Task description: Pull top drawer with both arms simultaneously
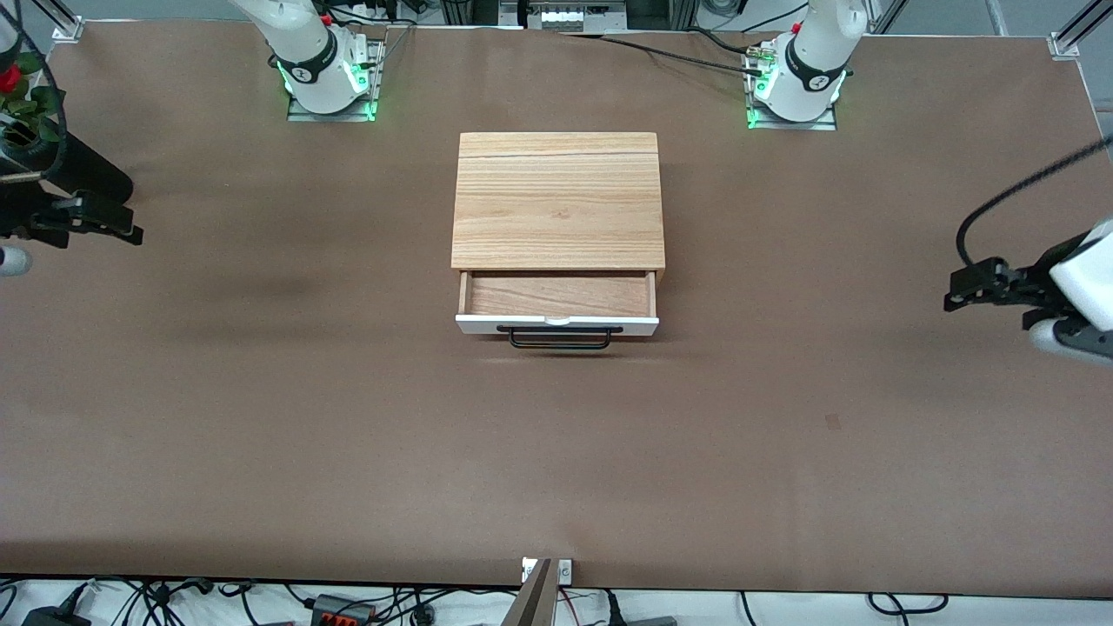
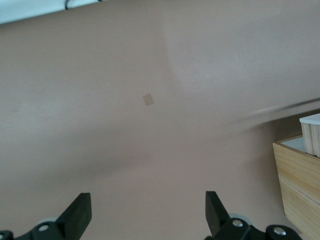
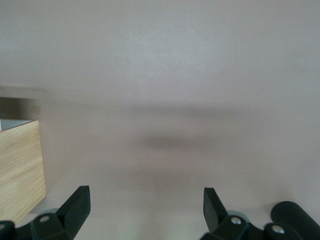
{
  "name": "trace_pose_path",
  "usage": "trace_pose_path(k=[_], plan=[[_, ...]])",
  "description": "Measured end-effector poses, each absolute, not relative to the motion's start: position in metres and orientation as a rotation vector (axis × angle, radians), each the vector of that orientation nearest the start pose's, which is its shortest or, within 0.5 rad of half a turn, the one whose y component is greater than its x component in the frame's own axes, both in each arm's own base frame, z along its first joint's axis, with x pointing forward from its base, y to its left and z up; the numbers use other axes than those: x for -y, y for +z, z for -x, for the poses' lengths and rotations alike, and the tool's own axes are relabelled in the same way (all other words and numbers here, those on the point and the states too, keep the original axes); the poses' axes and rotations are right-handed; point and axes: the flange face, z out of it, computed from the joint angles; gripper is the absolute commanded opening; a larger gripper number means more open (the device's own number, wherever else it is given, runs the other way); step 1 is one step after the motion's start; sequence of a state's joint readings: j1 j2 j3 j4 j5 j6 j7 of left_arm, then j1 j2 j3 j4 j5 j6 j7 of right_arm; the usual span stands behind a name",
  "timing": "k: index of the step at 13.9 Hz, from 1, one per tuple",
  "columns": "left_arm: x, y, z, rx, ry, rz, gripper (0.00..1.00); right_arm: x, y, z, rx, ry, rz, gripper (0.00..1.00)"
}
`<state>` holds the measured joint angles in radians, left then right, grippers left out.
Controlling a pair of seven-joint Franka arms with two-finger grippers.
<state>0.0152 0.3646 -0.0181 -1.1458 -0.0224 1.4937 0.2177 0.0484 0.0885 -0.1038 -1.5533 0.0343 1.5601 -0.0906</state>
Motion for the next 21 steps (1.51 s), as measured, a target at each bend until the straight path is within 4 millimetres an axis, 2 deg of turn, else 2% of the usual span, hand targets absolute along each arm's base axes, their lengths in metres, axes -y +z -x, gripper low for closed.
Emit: trace_pose_path(k=[2, 4, 6, 8, 11, 14, 21], plan=[[0.005, 0.602, -0.648, -0.335, 0.015, 3.154, 1.0, 0.022, 0.584, -0.553, -0.016, 0.12, 3.107, 1.0], [0.012, 0.596, -0.64, -0.252, 0.048, 3.164, 1.0, 0.023, 0.59, -0.543, -0.03, 0.097, 3.106, 1.0], [0.021, 0.587, -0.625, -0.179, 0.04, 3.166, 1.0, 0.027, 0.591, -0.541, -0.041, 0.091, 3.106, 1.0], [0.024, 0.582, -0.6, -0.161, 0.036, 3.164, 1.0, 0.033, 0.586, -0.543, -0.058, 0.099, 3.105, 1.0], [0.024, 0.584, -0.578, -0.153, 0.01, 3.161, 1.0, 0.039, 0.58, -0.545, -0.078, 0.11, 3.105, 1.0], [0.028, 0.581, -0.571, -0.163, 0.013, 3.16, 1.0, 0.041, 0.58, -0.546, -0.082, 0.11, 3.104, 1.0], [0.031, 0.578, -0.57, -0.173, 0.017, 3.159, 1.0, 0.031, 0.579, -0.546, -0.056, 0.112, 3.106, 1.0]])
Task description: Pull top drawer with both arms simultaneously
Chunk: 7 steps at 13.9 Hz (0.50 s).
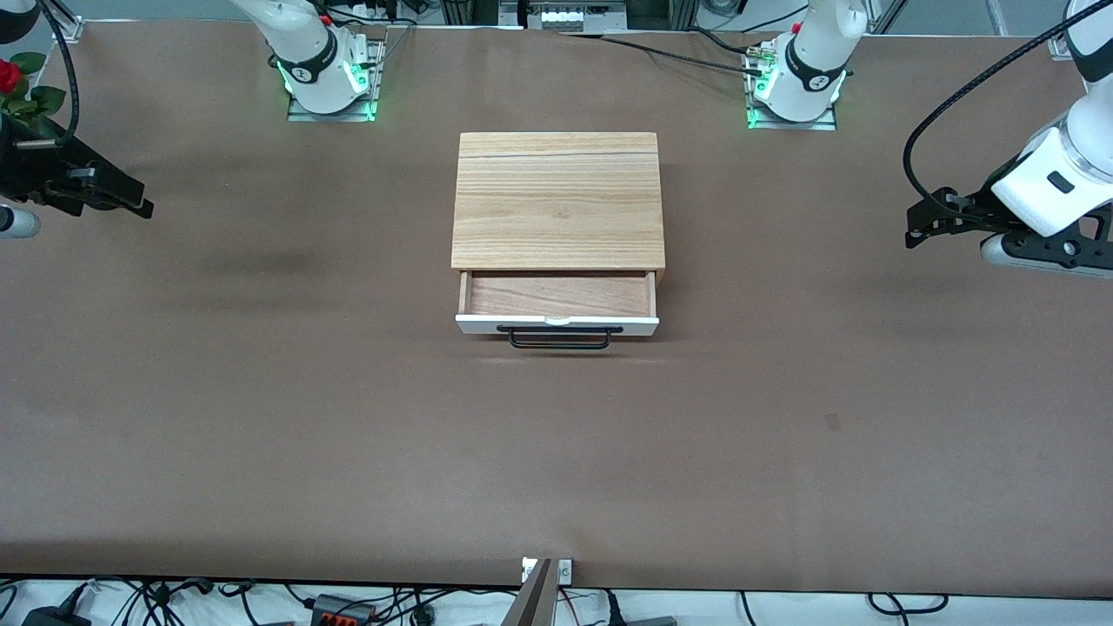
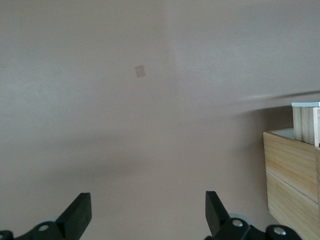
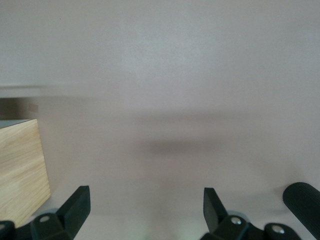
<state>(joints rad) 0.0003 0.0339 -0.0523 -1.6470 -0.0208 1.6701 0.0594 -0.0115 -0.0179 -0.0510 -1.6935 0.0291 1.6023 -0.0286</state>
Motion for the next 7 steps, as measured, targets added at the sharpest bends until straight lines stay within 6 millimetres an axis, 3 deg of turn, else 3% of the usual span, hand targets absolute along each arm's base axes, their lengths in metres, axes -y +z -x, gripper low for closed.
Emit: trace_pose_path(k=[7], plan=[[0.0337, 0.572, -0.5655, -0.179, 0.082, 3.158, 1.0, 0.031, 0.5792, -0.5464, -0.055, 0.112, 3.106, 1.0]])
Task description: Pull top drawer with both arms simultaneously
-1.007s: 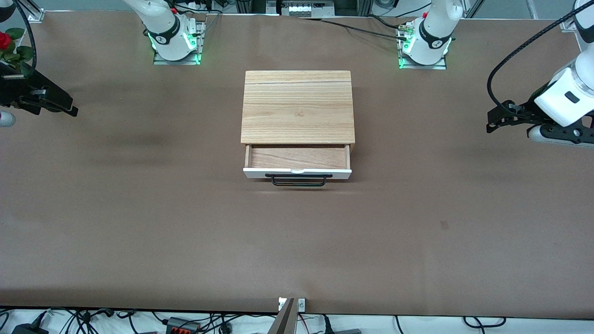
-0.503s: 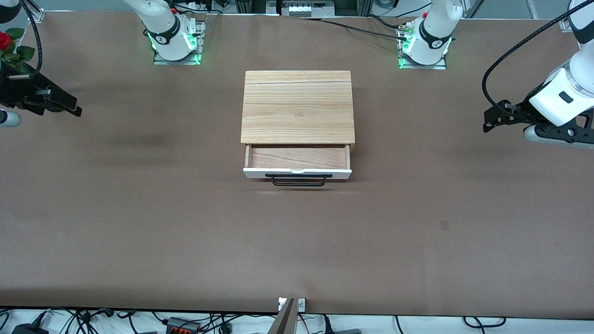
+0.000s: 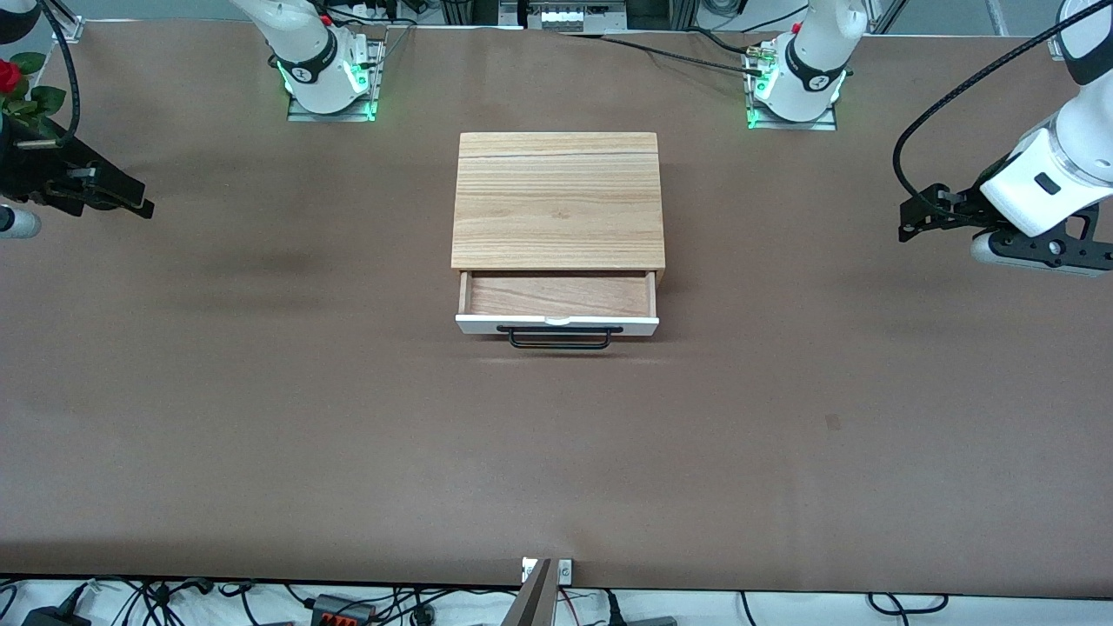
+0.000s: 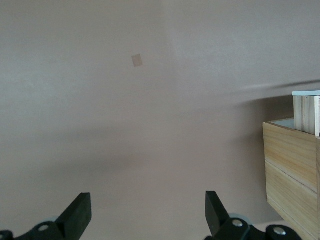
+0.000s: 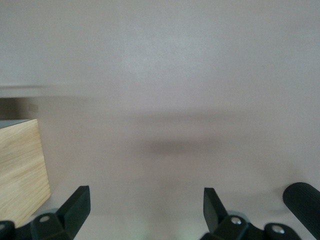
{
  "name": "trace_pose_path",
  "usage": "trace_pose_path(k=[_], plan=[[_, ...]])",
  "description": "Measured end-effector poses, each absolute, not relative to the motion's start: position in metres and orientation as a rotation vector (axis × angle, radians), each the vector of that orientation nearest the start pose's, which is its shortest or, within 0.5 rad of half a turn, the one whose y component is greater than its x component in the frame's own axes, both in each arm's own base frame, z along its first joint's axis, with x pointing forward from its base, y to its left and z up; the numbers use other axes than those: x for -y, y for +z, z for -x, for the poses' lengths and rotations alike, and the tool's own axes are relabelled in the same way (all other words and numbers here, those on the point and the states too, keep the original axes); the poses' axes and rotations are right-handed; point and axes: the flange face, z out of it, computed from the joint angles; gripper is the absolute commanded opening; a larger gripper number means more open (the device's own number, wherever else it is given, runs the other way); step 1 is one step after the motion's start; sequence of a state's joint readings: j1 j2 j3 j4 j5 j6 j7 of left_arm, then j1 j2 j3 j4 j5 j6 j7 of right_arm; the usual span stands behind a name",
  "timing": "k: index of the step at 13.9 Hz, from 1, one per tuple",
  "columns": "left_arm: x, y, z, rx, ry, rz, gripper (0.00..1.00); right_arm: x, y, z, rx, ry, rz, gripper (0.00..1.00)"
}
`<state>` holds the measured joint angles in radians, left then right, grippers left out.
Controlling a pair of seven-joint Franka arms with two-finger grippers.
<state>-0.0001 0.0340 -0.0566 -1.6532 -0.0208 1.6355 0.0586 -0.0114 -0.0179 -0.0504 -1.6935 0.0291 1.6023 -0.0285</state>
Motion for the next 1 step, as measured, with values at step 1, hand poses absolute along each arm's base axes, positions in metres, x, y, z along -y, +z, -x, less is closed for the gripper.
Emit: trace_pose_path(k=[1], plan=[[0.0331, 0.5718, -0.5655, -0.175, 0.083, 3.158, 1.0, 0.0306, 0.5792, -0.5465, -0.053, 0.112, 3.106, 1.0]])
